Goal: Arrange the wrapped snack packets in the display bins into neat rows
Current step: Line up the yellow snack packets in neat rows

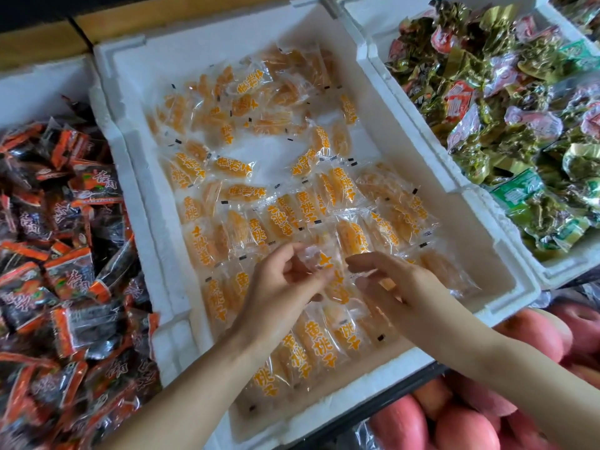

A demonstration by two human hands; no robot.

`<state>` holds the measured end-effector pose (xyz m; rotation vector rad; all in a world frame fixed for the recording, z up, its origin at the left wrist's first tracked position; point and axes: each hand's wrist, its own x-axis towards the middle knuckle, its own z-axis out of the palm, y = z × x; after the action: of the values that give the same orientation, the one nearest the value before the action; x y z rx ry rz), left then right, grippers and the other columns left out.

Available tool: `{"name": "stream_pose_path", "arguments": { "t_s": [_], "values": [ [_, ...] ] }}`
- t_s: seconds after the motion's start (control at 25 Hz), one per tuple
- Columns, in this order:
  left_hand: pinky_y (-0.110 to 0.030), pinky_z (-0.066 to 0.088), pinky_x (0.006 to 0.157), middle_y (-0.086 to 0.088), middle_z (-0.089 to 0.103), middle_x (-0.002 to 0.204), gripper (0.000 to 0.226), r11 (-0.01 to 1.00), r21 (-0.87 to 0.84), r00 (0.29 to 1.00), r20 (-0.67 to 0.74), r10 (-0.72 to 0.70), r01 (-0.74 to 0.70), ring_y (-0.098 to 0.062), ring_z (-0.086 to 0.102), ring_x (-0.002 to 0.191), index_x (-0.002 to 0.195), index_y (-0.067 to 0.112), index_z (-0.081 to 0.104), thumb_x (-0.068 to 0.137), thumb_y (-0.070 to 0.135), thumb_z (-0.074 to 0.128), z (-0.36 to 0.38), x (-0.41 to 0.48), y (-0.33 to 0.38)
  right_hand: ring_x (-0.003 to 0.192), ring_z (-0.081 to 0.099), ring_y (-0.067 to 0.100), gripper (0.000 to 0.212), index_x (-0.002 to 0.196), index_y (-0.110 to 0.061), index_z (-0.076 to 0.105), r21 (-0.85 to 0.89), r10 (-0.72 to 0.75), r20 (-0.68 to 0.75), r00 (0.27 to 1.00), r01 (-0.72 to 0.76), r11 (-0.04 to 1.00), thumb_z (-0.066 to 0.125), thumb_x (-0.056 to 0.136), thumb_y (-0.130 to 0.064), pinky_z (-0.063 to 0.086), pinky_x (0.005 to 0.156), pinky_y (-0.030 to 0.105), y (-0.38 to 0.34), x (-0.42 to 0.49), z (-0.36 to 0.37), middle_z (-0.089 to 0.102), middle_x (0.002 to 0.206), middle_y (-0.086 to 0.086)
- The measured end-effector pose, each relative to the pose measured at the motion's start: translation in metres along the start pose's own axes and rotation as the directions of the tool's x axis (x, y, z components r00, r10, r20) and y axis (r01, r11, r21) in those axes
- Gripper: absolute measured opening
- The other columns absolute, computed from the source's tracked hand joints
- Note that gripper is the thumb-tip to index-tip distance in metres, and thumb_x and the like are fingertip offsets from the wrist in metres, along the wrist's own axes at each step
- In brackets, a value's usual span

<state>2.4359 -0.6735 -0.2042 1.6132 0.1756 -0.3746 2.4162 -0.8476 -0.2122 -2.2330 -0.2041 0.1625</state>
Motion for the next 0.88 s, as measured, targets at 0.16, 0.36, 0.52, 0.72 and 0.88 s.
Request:
{"name": "stream_pose_path", "arguments": {
  "t_s": [0.16, 0.36, 0.52, 0.72, 0.88],
  "values": [
    [-0.022, 0.054, 0.070, 0.006, 0.069, 0.088, 0.022, 0.977, 0.132, 0.981, 0.128, 0.149, -0.165, -0.008, 0.065, 0.079, 0.095, 0.022, 0.060, 0.082, 0.010, 0.072, 0.011, -0.001, -0.010, 0.059, 0.043, 0.007, 0.021, 0.074, -0.017, 0.050, 0.030, 0.025, 0.063, 0.998, -0.027, 0.999, 0.066, 0.085, -0.025, 0.036, 0.059, 0.019, 0.003, -0.002, 0.000, 0.051, 0.063, 0.001],
    [-0.006, 0.015, 0.103, 0.007, 0.046, 0.134, 0.058, 0.460, 0.747, 0.868, 0.328, 0.373, -0.480, -0.006, 0.036, 0.126, 0.140, 0.018, 0.039, 0.089, 0.031, 0.064, 0.006, -0.003, -0.033, 0.085, 0.049, 0.015, 0.008, 0.083, -0.024, 0.056, -0.195, 0.179, -0.040, 0.983, -0.183, 0.964, 0.062, 0.087, -0.027, 0.028, 0.072, 0.020, 0.019, 0.003, 0.000, 0.051, 0.082, -0.010],
    [-0.018, 0.002, 0.112, 0.009, 0.029, 0.148, 0.070, 0.297, 0.813, 0.860, 0.428, 0.279, -0.501, -0.010, 0.016, 0.139, 0.150, 0.022, 0.020, 0.092, 0.040, 0.055, 0.001, -0.005, -0.042, 0.093, 0.061, 0.018, 0.021, 0.105, -0.022, 0.059, -0.318, 0.271, -0.024, 0.962, -0.265, 0.910, 0.061, 0.088, -0.033, 0.043, 0.076, 0.028, 0.025, -0.001, 0.014, 0.067, 0.092, -0.007],
    [-0.035, 0.032, 0.107, 0.000, 0.052, 0.130, 0.062, 0.188, 0.831, 0.839, 0.465, 0.281, -0.523, -0.022, 0.043, 0.125, 0.136, 0.015, 0.047, 0.082, 0.034, 0.070, -0.002, -0.002, -0.047, 0.093, 0.063, 0.020, 0.029, 0.115, -0.022, 0.047, -0.363, 0.241, -0.020, 0.970, -0.232, 0.902, 0.059, 0.090, -0.032, 0.044, 0.075, 0.030, 0.024, 0.000, 0.012, 0.068, 0.096, -0.007],
    [-0.038, 0.035, 0.106, -0.004, 0.057, 0.126, 0.057, 0.157, 0.845, 0.846, 0.463, 0.264, -0.511, -0.027, 0.047, 0.127, 0.132, 0.014, 0.052, 0.082, 0.037, 0.069, -0.004, -0.004, -0.048, 0.088, 0.063, 0.018, 0.023, 0.102, -0.022, 0.053, -0.360, 0.283, -0.009, 0.959, -0.267, 0.894, 0.063, 0.086, -0.035, 0.044, 0.076, 0.029, 0.028, -0.002, 0.010, 0.068, 0.087, -0.007]
  ]
}}
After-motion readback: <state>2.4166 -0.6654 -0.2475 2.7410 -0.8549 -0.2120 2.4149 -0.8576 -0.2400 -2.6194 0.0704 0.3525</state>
